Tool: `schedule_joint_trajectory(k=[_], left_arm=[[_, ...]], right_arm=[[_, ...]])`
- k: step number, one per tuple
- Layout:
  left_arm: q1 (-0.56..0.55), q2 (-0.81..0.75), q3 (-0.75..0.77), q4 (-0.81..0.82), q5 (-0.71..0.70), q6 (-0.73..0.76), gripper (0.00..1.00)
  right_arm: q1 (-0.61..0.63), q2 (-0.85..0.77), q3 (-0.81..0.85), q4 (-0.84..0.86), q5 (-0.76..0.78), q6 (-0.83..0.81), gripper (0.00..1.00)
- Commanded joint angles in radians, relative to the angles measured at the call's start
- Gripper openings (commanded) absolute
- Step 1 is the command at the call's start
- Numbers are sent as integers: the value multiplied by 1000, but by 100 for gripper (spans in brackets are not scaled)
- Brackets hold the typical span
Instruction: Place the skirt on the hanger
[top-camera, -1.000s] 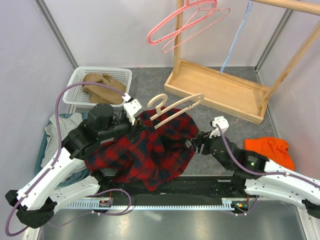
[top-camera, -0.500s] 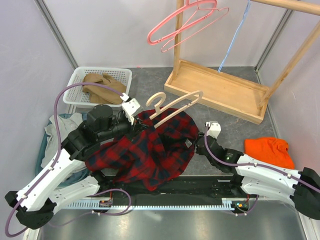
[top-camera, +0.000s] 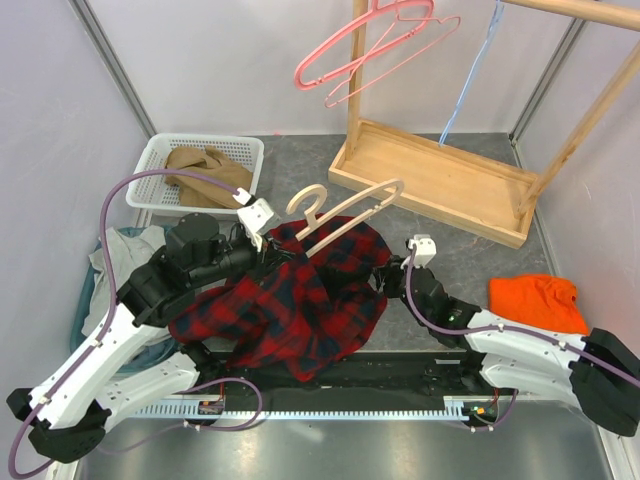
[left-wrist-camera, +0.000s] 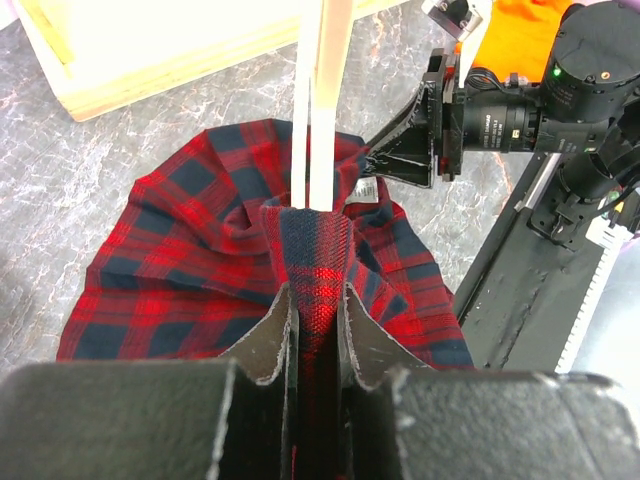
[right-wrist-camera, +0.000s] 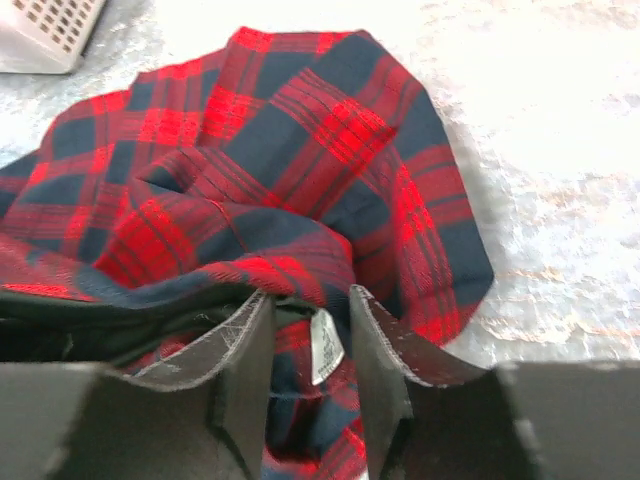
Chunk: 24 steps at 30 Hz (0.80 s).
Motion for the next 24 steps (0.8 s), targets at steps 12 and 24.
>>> schedule_joint_trajectory(k=[12,24], left_arm=[[4,-61,-29,75,27,-27,2],[4,-103,-62,66,61,-14,2]], right_arm=[[-180,79,170,-24,-17,-44,0],[-395,174,571,-325,-326,-63,0]])
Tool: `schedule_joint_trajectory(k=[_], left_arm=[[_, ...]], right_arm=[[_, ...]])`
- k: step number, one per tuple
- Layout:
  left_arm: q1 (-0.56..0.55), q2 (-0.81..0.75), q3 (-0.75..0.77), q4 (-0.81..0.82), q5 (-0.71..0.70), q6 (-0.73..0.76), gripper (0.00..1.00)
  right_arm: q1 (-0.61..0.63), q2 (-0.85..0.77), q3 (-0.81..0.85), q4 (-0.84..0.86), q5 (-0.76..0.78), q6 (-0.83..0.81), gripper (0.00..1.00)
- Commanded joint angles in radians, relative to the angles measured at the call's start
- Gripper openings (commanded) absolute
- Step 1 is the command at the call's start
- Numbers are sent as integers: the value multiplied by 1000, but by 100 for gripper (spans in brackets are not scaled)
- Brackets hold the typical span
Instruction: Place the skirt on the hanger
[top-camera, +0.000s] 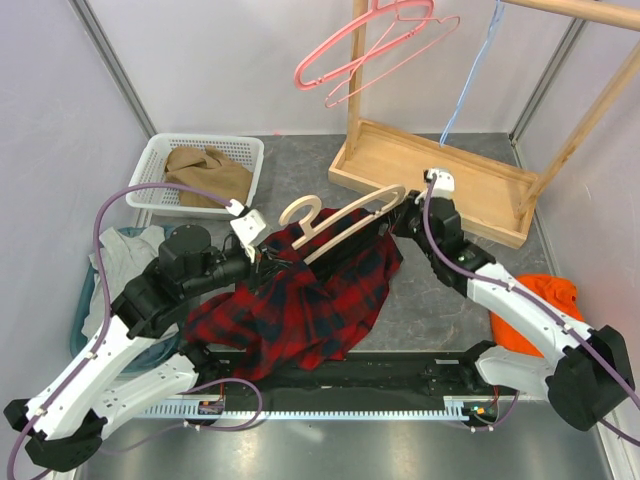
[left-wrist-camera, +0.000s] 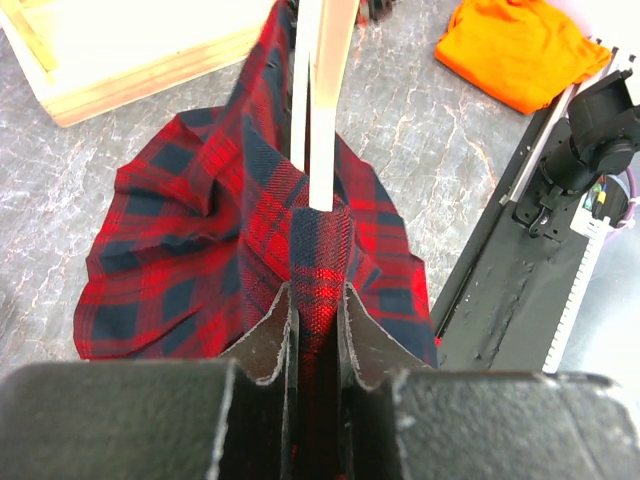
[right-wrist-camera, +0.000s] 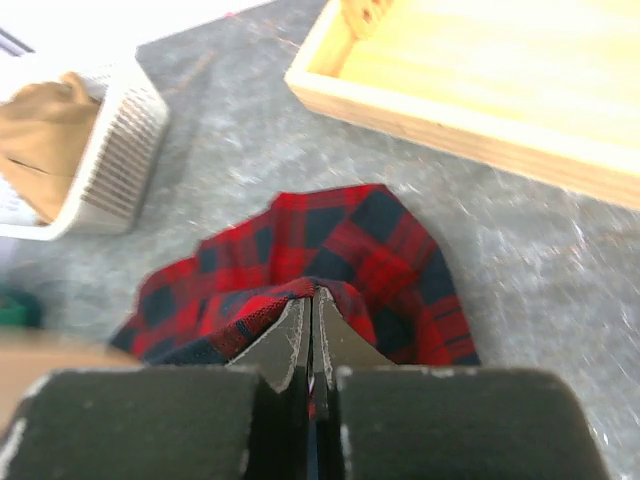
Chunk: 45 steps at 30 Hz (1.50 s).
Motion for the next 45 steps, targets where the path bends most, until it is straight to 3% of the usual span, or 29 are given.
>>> schedule_joint_trajectory(k=[1,14,25,34,40,45], left_arm=[[4,-17,6,51,25,-9,2],[4,7,-11,13,-6,38,2],[4,42,-8,-12,-24,47,2],[4,79,-3,-24,-97,46,2],[4,88,3,-30,-182,37,2],[4,119,14,-61,-138,55,2]], right_arm=[[-70,23,152,-164,-146,0,0],[-183,-49,259,-272,-307,14,0],[-216,-44,376,-428,-265,-313,0],[-217,-64,507,-499,-269,-328,0],[-217,-87,511,-522,-266,-330,0],[-217,-63,506,-539,-192,-374,0]])
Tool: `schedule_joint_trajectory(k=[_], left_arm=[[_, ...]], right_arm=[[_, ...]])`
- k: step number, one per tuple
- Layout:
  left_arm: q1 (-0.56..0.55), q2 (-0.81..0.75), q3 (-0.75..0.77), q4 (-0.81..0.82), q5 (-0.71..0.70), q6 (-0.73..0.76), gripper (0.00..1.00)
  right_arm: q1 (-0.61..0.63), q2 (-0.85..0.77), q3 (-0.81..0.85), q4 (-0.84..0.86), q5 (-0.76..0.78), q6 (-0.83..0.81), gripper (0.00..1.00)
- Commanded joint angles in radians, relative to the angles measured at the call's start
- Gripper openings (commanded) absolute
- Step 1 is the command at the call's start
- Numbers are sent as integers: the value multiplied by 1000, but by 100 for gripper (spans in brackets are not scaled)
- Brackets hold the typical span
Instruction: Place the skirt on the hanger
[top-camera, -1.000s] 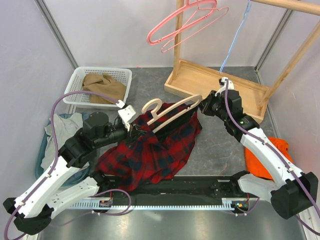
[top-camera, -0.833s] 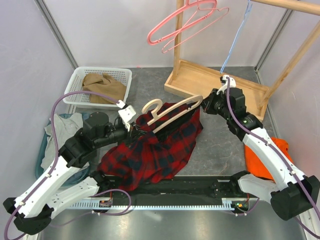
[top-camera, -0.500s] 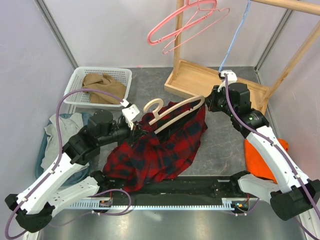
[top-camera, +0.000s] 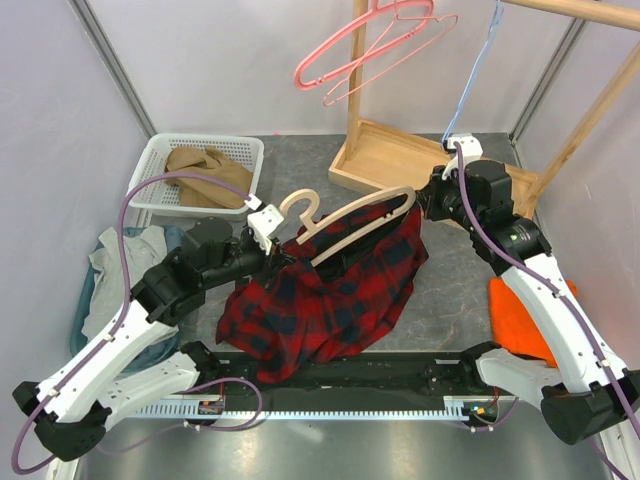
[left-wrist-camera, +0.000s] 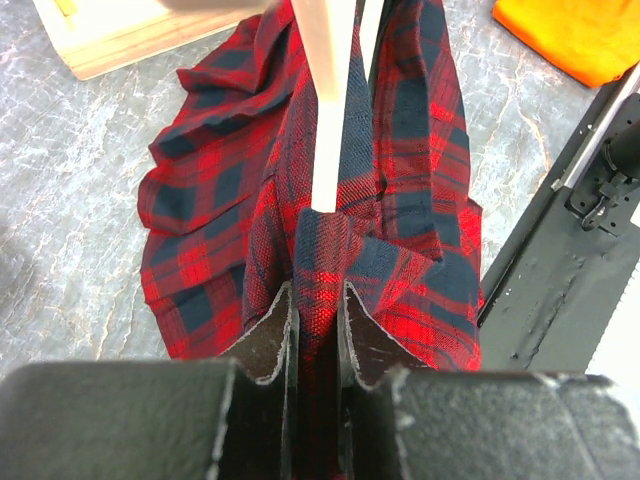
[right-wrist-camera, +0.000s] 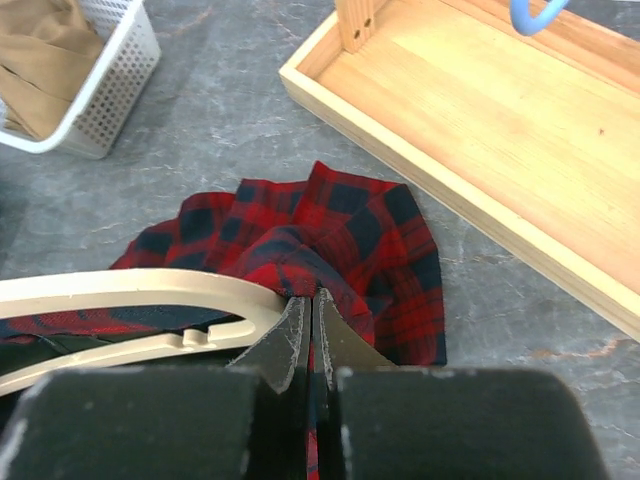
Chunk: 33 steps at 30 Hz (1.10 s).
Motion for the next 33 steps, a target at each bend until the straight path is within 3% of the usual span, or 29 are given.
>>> schedule_joint_trajectory(k=[1,5,10,17,22,33], left_arm=[[6,34,30,-78,-35,35,2],[6,83,27,-93,-19,37,2],[5,104,24,-99,-162,18,2],[-19,173,18,-119,-180,34,2],[-33,210,50,-124,-220,12,2],[-60,273,167,-27,-104,-9,2]], right_arm=[[-14,-5,54,41,122,-54,0],[-14,26,53,47,153,-80,0],[-15,55,75,33,204,-108,0],[-14,55,102,28,92,-59,0],[-14,51,112,39,-39,-37,0],[-14,-7,14,123,-428,19,0]])
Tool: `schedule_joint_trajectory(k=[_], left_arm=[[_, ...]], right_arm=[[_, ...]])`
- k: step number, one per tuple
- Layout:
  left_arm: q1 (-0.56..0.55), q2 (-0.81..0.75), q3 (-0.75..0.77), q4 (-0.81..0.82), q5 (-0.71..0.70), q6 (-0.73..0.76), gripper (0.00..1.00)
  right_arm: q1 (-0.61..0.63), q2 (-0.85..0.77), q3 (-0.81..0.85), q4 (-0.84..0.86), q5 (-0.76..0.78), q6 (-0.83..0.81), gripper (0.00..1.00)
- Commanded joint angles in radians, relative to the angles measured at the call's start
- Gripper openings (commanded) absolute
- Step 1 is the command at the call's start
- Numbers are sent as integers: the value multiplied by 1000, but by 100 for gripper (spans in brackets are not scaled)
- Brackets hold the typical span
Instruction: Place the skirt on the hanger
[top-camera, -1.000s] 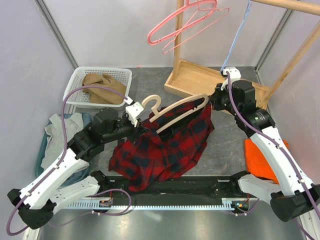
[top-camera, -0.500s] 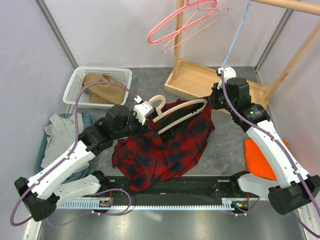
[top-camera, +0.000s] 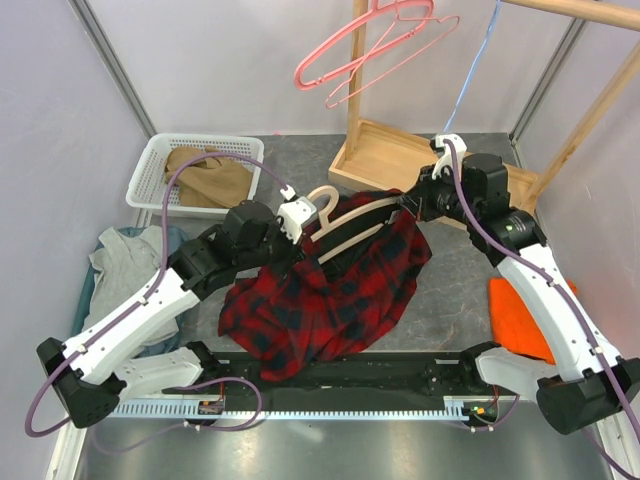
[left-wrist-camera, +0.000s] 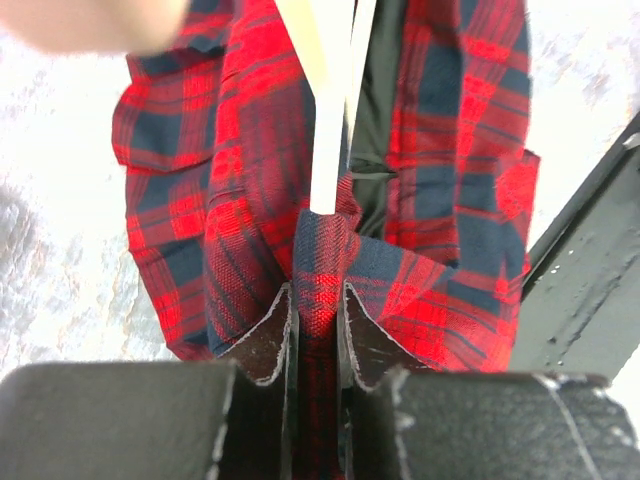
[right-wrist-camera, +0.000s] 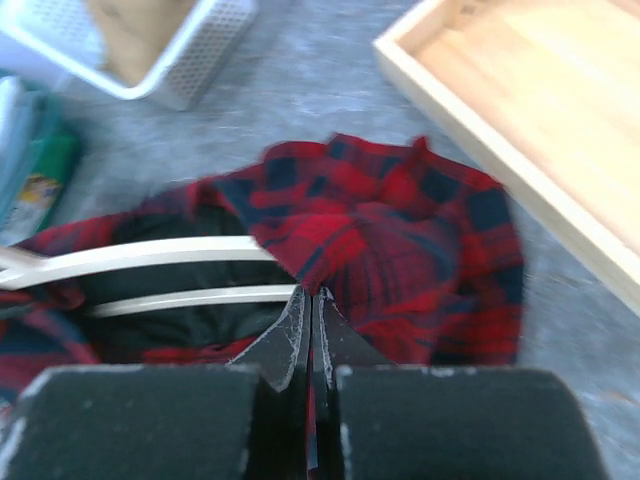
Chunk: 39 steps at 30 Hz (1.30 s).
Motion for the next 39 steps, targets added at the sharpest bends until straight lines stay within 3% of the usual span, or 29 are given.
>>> schedule_joint_trajectory(k=[1,8,16,20,26,32,39], left_arm=[[-10,56,80,67,32,-21,2],[-29,151,202,192,118,4,2],[-29,217,509,95,123,128,2],[-29,201,558,66,132,183,2],[-29,184,454,46,293,225,2],[-29,219,304,99,515,209,2],[-29,230,201,189,592,196,2]], right_arm=[[1,-78,-35,143,-235,64,0],[4,-129,-12,146,-338,66,0],[4,-176,152,89,-320,40,0],[5,-204,211,62,-275,26,0],[5,-245,146,25,-251,39,0],[5,-308,-100,15,-295,104,0],[5,-336,-228,-70,-301,64,0]])
